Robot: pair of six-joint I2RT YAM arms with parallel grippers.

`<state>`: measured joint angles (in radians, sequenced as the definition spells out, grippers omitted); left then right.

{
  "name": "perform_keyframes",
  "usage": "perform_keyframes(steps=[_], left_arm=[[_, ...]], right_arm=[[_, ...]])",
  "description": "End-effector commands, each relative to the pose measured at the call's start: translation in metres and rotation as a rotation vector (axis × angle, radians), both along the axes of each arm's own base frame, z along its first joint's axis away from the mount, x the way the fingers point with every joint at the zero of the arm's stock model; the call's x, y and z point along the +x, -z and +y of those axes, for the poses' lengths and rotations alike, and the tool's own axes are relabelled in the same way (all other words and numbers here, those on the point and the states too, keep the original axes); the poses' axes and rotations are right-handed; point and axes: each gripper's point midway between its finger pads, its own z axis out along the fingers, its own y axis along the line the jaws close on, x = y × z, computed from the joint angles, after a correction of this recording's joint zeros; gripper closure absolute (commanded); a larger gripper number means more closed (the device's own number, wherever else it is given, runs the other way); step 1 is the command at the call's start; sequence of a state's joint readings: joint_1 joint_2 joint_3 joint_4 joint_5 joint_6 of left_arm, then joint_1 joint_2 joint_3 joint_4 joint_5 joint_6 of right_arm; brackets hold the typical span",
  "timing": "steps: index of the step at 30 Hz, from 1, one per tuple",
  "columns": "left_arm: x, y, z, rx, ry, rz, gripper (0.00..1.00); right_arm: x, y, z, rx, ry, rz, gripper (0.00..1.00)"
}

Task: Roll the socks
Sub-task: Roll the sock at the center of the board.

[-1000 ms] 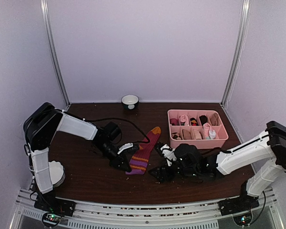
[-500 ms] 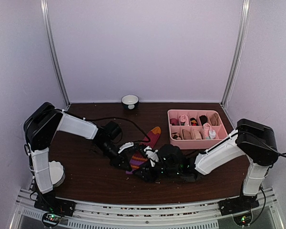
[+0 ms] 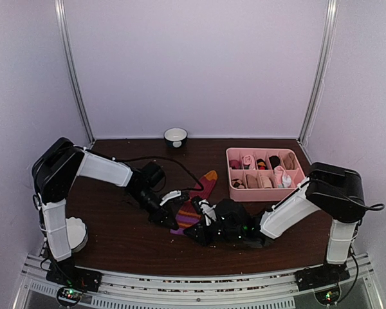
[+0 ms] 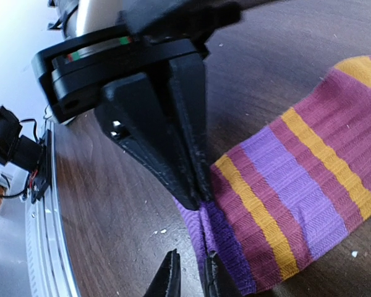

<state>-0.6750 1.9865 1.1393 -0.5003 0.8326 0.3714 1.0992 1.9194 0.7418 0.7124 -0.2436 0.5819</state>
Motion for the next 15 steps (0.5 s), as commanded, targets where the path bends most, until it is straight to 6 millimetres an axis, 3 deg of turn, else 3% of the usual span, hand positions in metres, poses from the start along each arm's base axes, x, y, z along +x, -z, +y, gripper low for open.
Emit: perform_keyframes(steps=[1, 7, 10, 12, 13, 14, 15], left_arm=[[0.000, -0.007, -0.002, -0.029, 0.026, -0.021, 0.96], [0.001, -0.010, -0.002, -0.035, 0.032, -0.042, 0.92], [0.003, -0.014, -0.002, -0.034, 0.029, -0.066, 0.79], [0.008, -0.019, -0.001, -0.026, 0.022, -0.102, 0.48], [0.011, -0.023, 0.000, -0.022, 0.018, -0.129, 0.12], [0.014, -0.029, 0.001, -0.018, 0.011, -0.158, 0.03], [0.017, -0.035, 0.002, -0.015, 0.004, -0.187, 0.02]], right_arm=[[0.004, 0.011, -0.006, 0.007, 0.043, 0.047, 0.87], [0.001, 0.015, -0.006, 0.014, 0.026, 0.085, 0.99], [-0.002, 0.024, -0.007, 0.006, 0.019, 0.125, 1.00], [-0.004, 0.031, -0.009, 0.002, 0.016, 0.165, 1.00], [-0.003, 0.033, -0.009, 0.002, 0.016, 0.180, 1.00], [-0.004, 0.036, -0.010, -0.002, 0.019, 0.196, 1.00], [-0.003, 0.038, -0.010, -0.004, 0.022, 0.207, 1.00]])
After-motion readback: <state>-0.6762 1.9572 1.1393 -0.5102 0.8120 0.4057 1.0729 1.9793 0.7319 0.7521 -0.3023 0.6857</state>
